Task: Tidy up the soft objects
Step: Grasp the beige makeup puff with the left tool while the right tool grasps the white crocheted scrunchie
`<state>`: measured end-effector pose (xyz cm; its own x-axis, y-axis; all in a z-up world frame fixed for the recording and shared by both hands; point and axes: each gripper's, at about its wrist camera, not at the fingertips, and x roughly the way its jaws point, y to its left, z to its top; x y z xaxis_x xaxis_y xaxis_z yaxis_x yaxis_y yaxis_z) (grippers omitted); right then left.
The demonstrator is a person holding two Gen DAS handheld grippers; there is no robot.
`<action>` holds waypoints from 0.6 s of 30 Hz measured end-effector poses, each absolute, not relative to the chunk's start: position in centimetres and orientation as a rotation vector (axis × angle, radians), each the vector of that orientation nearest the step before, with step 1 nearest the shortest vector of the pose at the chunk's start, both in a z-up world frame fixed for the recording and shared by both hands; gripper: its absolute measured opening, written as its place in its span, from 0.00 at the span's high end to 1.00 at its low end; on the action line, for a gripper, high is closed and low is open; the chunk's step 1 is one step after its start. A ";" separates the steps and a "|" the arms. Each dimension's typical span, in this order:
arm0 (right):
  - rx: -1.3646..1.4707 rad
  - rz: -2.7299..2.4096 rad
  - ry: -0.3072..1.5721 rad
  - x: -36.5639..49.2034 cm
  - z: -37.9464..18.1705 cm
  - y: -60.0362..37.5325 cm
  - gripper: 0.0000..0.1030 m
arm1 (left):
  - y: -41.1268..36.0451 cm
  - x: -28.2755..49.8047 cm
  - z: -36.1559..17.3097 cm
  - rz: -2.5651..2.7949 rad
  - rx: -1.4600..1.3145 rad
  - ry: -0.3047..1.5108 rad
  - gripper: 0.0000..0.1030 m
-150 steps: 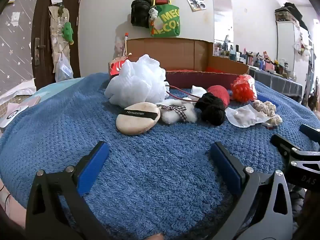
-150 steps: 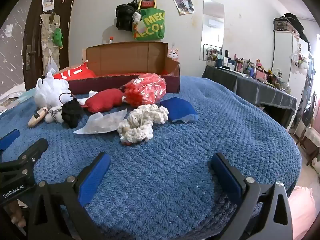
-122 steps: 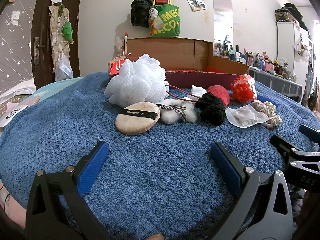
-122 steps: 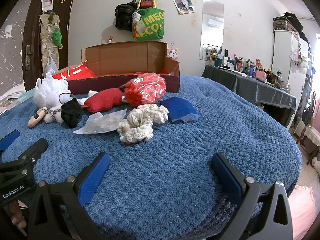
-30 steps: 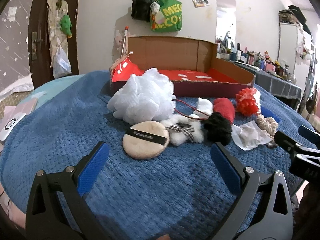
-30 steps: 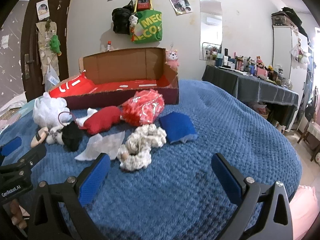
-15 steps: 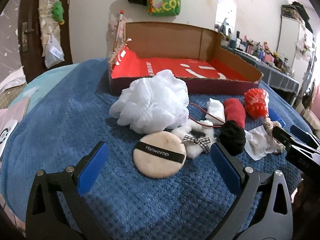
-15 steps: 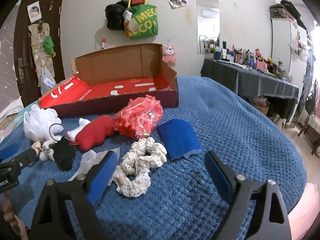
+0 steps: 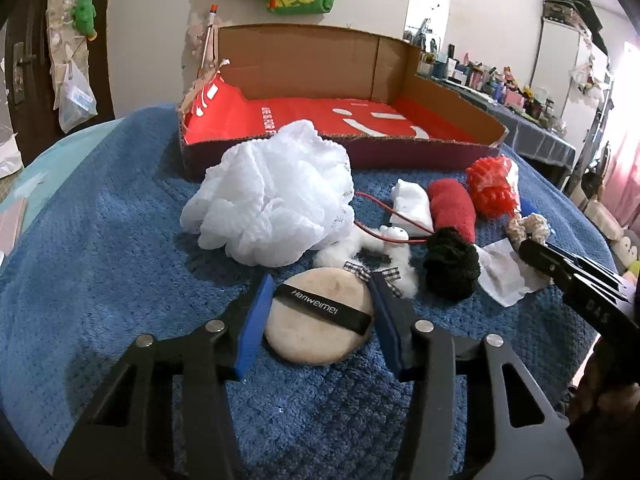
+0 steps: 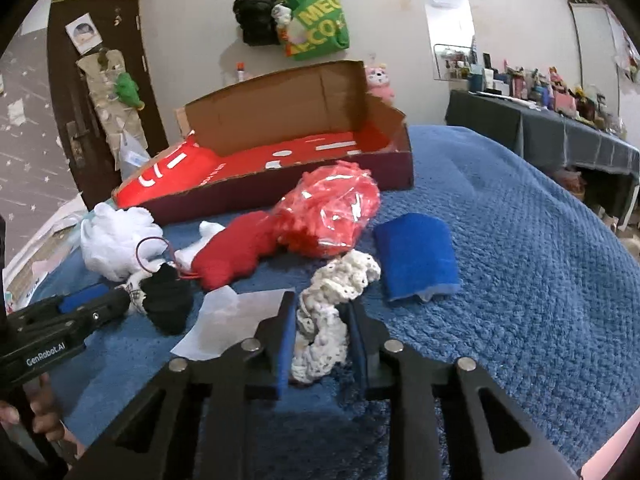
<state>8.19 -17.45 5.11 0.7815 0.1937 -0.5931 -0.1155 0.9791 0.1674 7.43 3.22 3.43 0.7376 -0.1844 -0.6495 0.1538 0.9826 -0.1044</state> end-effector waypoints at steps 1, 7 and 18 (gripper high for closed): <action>0.127 0.173 0.645 8.0 5.2 -17.4 0.80 | 3.3 7.3 3.6 -0.188 -0.045 0.713 0.65; 0.115 0.160 0.609 7.4 6.3 -17.9 0.82 | 3.4 7.0 4.3 -0.219 -0.066 0.698 0.76; 0.115 0.157 0.570 7.4 7.9 -18.6 0.82 | 3.2 6.1 5.1 -0.208 -0.044 0.667 0.82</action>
